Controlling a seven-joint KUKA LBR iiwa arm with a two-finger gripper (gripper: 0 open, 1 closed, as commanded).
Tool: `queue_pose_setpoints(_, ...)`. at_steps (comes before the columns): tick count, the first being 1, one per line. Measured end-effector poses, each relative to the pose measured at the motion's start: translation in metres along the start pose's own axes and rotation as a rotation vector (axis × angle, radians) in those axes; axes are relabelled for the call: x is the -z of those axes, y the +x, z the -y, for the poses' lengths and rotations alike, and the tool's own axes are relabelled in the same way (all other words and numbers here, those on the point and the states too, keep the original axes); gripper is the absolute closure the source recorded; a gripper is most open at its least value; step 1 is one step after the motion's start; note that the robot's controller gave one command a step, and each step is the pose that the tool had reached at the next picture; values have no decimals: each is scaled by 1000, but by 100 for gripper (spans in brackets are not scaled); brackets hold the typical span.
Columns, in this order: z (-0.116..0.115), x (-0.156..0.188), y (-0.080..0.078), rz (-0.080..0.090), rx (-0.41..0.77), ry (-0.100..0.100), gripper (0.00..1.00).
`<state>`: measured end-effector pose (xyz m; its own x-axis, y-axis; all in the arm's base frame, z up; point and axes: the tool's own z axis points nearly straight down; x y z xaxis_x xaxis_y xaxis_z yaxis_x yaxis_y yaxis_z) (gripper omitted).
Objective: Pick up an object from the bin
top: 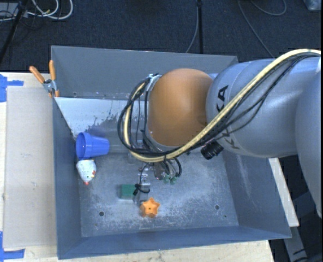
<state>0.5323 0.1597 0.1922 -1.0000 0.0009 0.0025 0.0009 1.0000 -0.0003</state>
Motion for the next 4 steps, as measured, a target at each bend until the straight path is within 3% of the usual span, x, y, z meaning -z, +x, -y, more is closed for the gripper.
queue_pose_setpoints(1, 42, -44, 11, -1, 3, -2, 0)
queue_pose_setpoints(2, 64, -117, 18, -3, -106, -2, 100)
queue_pose_setpoints(3, 64, -117, 18, -3, -107, -2, 100)
queue_pose_setpoints(4, 63, 35, -1, -1, -77, -2, 100)
